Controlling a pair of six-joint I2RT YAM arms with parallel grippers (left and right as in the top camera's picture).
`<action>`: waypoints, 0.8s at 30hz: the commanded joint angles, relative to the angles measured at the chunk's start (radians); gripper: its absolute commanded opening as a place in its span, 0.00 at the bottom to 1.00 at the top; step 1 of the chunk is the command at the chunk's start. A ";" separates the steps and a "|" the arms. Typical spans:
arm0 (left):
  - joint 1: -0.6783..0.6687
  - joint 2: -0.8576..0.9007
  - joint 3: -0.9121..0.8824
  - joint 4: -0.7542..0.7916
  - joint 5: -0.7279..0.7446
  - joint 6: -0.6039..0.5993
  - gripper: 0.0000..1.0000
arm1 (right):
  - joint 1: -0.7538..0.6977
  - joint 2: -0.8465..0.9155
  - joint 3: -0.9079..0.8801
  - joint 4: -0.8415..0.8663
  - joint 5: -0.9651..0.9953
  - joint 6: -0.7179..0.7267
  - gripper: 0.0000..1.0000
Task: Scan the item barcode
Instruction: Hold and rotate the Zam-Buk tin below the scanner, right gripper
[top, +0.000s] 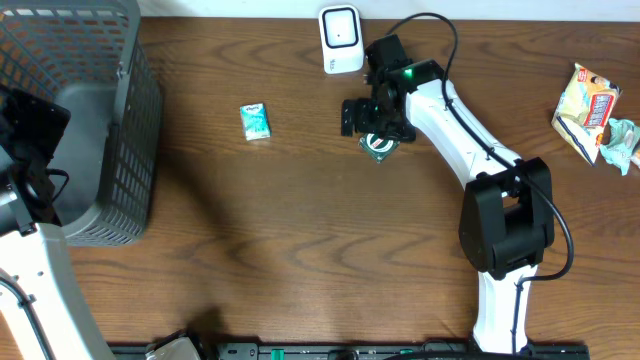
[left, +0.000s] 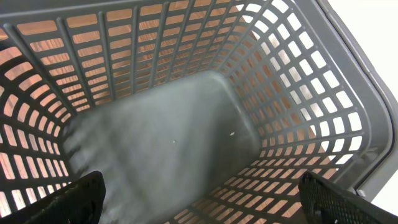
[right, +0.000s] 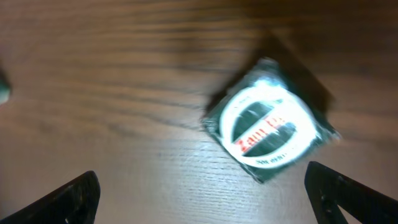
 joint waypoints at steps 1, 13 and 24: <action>0.002 0.006 0.002 0.000 -0.009 -0.008 0.98 | 0.004 0.007 -0.022 -0.001 0.123 0.394 0.99; 0.002 0.005 0.002 0.000 -0.009 -0.008 0.98 | 0.008 0.130 -0.043 0.043 0.124 0.476 0.88; 0.002 0.005 0.002 0.000 -0.009 -0.008 0.98 | 0.007 0.149 -0.045 0.021 0.124 0.287 0.59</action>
